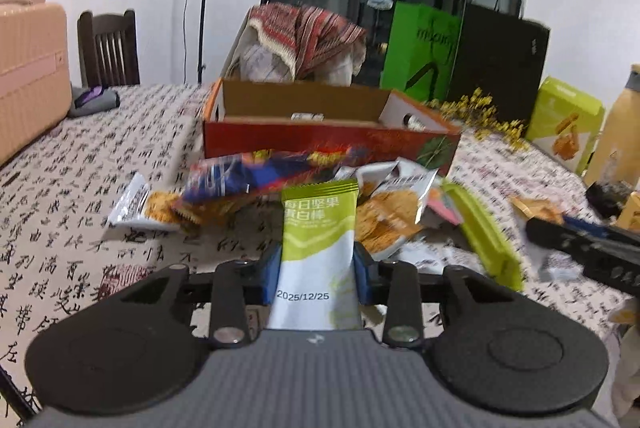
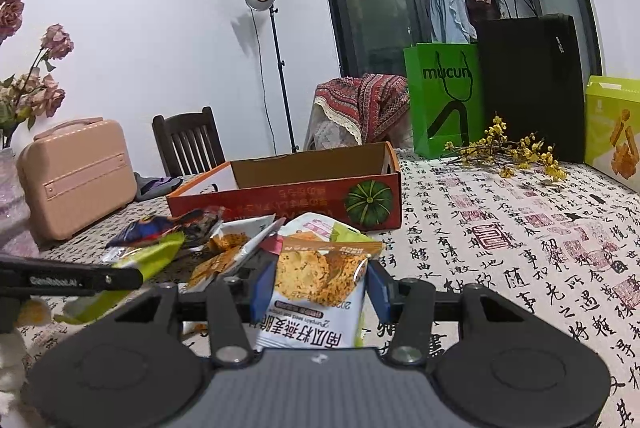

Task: Organize snacks
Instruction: 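Lift both held packets and carry them over the orange box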

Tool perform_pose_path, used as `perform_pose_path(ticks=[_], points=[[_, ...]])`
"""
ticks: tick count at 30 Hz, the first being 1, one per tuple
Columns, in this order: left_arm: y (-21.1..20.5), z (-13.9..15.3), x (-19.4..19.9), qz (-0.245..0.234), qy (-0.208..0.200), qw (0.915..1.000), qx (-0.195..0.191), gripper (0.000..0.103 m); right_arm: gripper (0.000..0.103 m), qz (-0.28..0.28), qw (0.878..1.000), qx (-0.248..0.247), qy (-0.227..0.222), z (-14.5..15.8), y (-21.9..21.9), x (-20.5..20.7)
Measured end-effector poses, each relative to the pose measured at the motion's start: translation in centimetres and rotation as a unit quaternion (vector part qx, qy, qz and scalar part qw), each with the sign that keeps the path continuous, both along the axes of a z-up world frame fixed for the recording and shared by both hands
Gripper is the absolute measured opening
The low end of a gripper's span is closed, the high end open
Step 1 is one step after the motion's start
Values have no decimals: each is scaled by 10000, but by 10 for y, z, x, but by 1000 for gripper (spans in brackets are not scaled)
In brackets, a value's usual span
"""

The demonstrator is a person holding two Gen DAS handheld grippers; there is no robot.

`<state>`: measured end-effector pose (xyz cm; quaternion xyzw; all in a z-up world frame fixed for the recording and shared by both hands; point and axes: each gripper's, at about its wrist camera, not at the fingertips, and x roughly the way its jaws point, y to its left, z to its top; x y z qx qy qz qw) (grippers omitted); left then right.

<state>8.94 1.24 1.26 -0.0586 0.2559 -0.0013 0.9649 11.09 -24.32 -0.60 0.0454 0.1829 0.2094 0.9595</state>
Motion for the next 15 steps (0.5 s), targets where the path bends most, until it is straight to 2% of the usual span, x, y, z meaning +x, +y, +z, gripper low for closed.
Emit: perform_pose_path(ticks=[8, 15], points=[[-9, 24, -13, -99, -450, 9989, -1, 37, 49, 20, 10000, -4, -90, 10, 3, -1], [-4, 40, 5, 28, -601, 9982, -36, 37, 49, 35, 9998, 66, -192, 25, 6, 16]])
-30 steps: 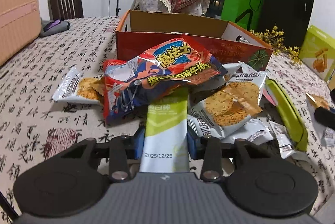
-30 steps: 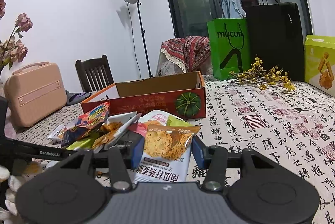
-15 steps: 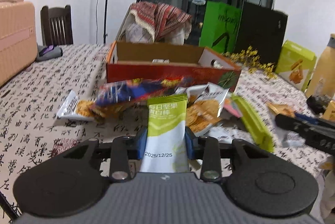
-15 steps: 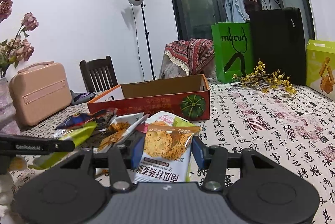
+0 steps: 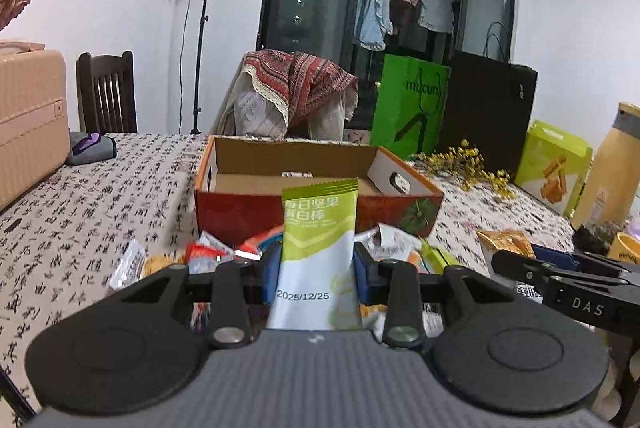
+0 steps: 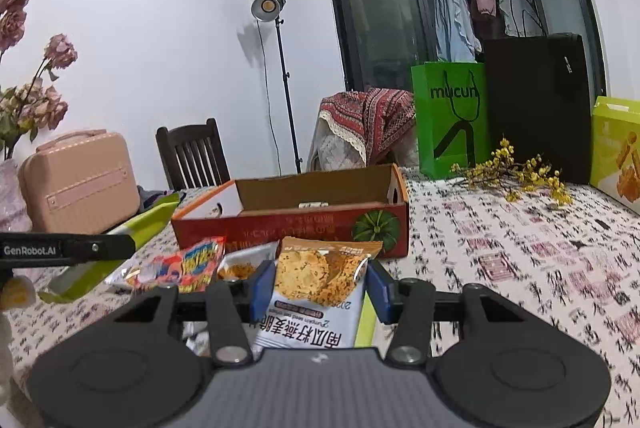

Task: Organize snacks
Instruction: 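Lift both held packets and carry them over the orange box, then lower both packets into the box and open both tools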

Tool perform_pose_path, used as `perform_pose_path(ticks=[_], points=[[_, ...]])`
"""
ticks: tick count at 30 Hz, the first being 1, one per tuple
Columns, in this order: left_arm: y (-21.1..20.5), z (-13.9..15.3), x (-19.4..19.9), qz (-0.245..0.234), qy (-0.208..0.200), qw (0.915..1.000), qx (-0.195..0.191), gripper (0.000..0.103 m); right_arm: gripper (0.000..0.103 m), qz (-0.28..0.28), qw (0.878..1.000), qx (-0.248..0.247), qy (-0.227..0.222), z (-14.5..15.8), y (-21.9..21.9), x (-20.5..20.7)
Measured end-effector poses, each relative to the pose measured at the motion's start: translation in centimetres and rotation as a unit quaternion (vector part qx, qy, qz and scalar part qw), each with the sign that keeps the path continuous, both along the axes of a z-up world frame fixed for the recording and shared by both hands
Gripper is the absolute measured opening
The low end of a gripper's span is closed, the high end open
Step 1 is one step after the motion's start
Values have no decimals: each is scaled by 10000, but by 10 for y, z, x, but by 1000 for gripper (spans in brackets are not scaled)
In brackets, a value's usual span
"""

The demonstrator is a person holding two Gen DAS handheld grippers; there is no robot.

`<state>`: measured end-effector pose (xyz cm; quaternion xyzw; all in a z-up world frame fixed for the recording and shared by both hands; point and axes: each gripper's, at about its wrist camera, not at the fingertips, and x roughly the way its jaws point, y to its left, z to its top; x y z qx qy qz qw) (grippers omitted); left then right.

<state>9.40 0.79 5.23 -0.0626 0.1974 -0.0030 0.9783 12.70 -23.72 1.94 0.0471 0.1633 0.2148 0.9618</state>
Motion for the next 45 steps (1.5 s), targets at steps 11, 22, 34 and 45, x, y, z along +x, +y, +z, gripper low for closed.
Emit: perform_pose_path(ticks=[11, 22, 34, 45], points=[[12, 27, 55, 175, -221, 9996, -53, 37, 49, -51, 9999, 71, -137, 34, 11, 65], [24, 42, 133, 358, -183, 9991, -146, 37, 49, -78, 9999, 113, 50, 60, 35, 154], [52, 15, 213, 856, 173, 9957, -292, 37, 49, -116, 9977, 38, 669, 34, 64, 251], [55, -15, 229, 783, 400, 9959, -196, 53, 51, 7, 9954, -101, 948, -1, 64, 266]])
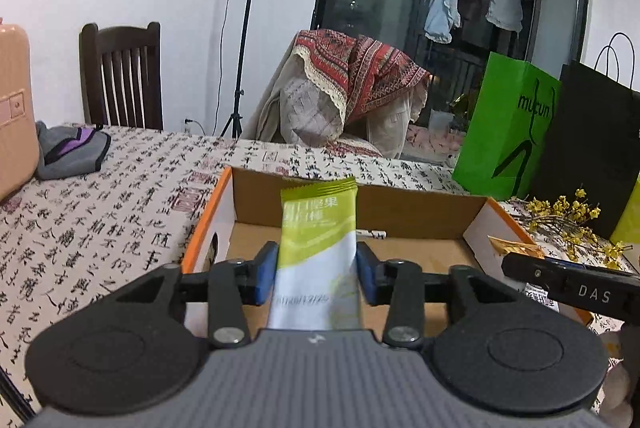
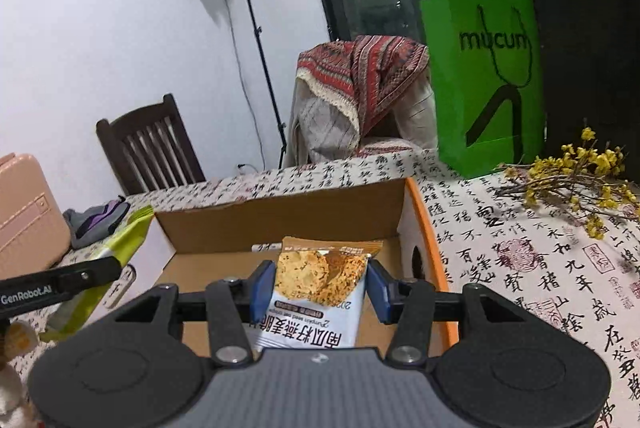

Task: Organize snacks
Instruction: 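Lower both packets into the box and open both tools, then grasp the lime-green bar packet with the right tool while the left tool grasps the red-and-blue snack bag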

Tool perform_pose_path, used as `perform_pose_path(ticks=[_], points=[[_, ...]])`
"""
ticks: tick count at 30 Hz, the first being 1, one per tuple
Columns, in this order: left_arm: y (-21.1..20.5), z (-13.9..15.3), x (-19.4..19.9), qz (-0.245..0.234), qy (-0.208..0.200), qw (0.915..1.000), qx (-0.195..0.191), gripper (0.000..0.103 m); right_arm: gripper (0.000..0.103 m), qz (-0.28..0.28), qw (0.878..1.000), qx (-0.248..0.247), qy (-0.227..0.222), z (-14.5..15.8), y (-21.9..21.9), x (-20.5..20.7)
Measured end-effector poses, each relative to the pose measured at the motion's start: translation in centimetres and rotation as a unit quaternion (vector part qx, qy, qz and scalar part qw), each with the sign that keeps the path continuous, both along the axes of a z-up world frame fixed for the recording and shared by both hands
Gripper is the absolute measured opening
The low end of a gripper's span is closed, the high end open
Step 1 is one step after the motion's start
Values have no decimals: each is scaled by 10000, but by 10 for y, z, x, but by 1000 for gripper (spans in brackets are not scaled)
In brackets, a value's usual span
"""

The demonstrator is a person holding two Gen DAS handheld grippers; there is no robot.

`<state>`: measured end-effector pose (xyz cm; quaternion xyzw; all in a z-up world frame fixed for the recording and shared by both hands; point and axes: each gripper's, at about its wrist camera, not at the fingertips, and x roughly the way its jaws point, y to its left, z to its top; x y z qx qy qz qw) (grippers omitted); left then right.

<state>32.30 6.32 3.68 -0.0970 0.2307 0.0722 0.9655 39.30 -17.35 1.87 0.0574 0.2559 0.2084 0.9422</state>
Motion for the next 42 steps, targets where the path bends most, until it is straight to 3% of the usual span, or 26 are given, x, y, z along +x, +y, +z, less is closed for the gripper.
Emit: perform_pose_path(ticks=[1, 2, 3, 4, 5, 9, 17, 25, 42], points=[[0, -1, -1, -49, 2, 10000, -7, 69, 51, -11, 10000, -50, -21, 0, 1, -1], [0, 0, -3, -42, -16, 10000, -7, 77, 58, -18, 10000, -71, -37, 0, 1, -2], [0, 1, -6, -1, -78, 10000, 11, 90, 74, -16, 10000, -54, -51, 1, 0, -3], [0, 3, -9, 37, -142, 9999, 32, 100, 83, -3, 10000, -28, -73, 2, -2, -5], [-1, 5, -11, 83, -208, 9997, 43, 103, 94, 1, 9999, -20, -113, 3, -3, -7], [2, 13, -18, 110, -331, 9994, -31, 103, 103, 45, 9997, -109, -227, 10, -2, -15], [0, 31, -33, 242, -254, 9994, -19, 103, 103, 61, 9993, -250, -263, 30, -3, -29], [-8, 46, -68, 235, -312, 9992, 73, 103, 103, 133, 9986, -373, -362, 47, -11, -71], [-16, 44, -147, 166, -306, 9992, 177, 103, 103, 159, 9990, -338, -264, 41, -23, -156]])
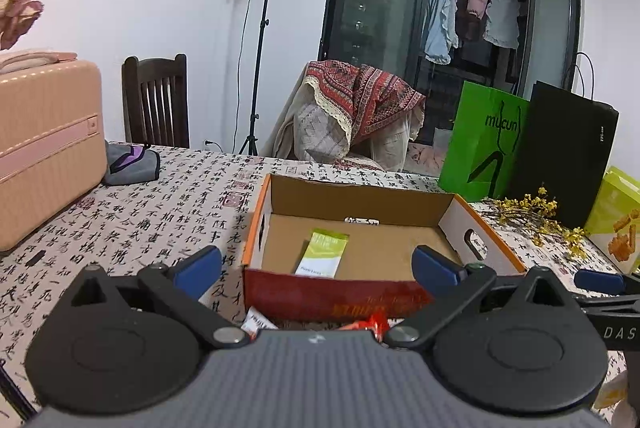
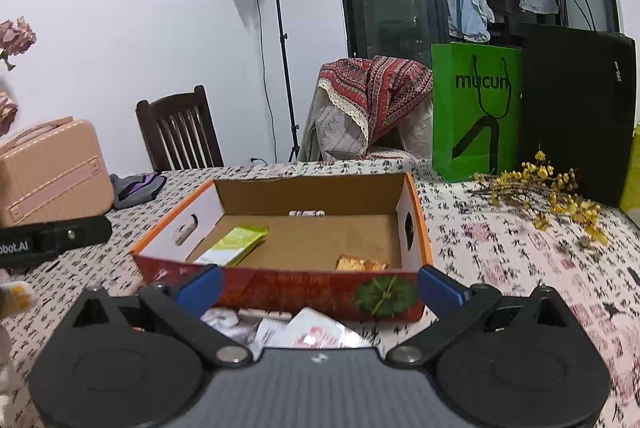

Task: Organize snacks
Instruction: 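Grasp the lime-green bar packet with the right tool while the left tool grasps the red-and-blue snack bag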

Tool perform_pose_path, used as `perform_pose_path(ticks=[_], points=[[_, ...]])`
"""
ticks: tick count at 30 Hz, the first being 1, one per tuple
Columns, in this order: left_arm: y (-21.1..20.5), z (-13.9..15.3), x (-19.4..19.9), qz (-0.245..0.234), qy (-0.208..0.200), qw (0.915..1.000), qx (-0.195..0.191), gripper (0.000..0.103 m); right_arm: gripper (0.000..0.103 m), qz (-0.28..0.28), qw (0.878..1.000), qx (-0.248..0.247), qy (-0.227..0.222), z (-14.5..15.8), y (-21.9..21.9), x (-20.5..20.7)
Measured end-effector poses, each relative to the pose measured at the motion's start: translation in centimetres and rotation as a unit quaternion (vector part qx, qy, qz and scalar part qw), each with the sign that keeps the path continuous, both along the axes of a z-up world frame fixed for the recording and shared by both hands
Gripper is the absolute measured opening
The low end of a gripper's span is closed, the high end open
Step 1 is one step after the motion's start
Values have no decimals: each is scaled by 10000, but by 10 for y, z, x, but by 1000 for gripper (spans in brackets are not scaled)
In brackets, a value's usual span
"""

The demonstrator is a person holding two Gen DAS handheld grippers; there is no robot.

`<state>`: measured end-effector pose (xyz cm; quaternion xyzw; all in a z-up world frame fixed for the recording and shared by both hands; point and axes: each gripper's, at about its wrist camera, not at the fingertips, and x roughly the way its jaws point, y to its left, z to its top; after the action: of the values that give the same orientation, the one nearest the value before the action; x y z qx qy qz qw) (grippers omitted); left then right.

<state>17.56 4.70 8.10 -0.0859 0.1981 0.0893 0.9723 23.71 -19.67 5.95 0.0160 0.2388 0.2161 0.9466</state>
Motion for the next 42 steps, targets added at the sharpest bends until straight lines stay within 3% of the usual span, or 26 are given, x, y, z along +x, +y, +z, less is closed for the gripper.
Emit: perform_pose_path(ticks=[16, 25, 31, 33, 38, 42], points=[[17, -41, -34, 20, 432, 9988, -213, 103, 103, 0, 9988, -185, 450, -41, -12, -45], [26, -66, -43, 88, 609, 9977, -285, 103, 101, -99, 9973, -308, 655, -62, -15, -45], [30, -75, -48, 98, 672, 9970, -363, 103, 76, -216, 9961, -227, 819, -73, -16, -38], [32, -77, -49, 93, 694, 9969, -360, 103, 60, -247, 9955, -154, 897, -76, -17, -36], [32, -80, -51, 61, 724, 9968, -323, 103, 39, -299, 9946, -60, 988, -82, -21, -33], [30, -81, -52, 26, 728, 9970, -259, 103, 37, -336, 9958, -18, 847, -82, -24, -37]])
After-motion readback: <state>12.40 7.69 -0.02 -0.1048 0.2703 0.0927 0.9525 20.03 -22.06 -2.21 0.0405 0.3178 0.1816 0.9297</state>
